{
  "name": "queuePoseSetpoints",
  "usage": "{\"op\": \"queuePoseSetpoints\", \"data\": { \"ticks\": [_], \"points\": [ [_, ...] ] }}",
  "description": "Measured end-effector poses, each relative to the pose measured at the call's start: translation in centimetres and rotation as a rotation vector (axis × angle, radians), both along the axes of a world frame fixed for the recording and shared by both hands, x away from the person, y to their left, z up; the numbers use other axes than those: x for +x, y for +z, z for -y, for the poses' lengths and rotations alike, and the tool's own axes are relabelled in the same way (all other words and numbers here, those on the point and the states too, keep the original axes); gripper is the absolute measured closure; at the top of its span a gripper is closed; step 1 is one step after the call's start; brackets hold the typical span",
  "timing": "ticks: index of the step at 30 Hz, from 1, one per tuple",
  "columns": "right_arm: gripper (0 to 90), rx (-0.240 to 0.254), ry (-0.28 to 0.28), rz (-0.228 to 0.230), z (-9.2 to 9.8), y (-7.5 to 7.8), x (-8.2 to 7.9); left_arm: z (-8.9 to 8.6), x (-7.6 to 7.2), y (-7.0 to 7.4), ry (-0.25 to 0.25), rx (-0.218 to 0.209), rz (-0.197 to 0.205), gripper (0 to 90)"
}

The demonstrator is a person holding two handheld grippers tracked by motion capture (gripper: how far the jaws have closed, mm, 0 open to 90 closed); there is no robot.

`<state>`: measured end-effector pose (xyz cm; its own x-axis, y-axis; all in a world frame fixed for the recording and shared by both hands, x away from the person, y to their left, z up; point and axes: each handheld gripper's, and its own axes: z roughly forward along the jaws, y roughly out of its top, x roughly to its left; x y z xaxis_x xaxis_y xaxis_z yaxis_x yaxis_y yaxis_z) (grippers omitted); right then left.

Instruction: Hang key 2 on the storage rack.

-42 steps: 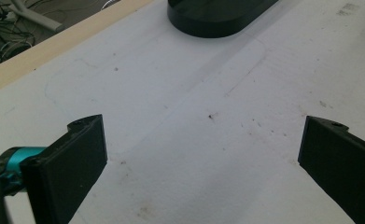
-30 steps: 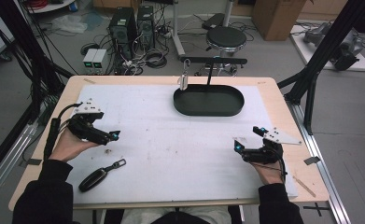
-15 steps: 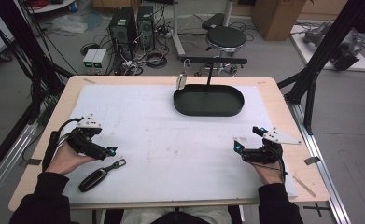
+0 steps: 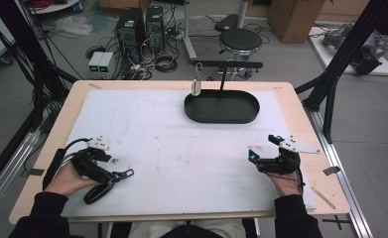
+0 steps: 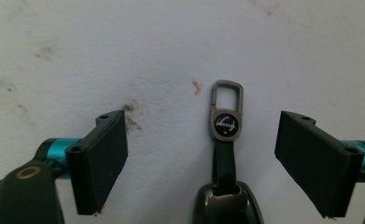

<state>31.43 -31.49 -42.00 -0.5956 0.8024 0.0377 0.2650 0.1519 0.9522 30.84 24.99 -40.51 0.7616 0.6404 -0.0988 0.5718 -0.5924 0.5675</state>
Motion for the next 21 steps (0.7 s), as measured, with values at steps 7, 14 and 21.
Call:
{"op": "queuePoseSetpoints", "data": {
  "ticks": [7, 14, 21],
  "points": [
    [0.8, -0.002, 0.004, -0.008, -0.1, 0.0, 0.0, 0.5, -0.1, -0.7, -0.026, 0.041, -0.085, 27.4],
    [0.8, 0.001, 0.004, -0.009, -0.1, 0.0, 0.0, 0.7, 0.0, -1.1, -0.047, 0.058, -0.121, 38.5],
    [0.8, -0.003, 0.006, -0.007, -0.1, 0.0, 0.0, 0.7, -0.1, -1.3, -0.052, 0.066, -0.110, 51.9]
  ]
}}
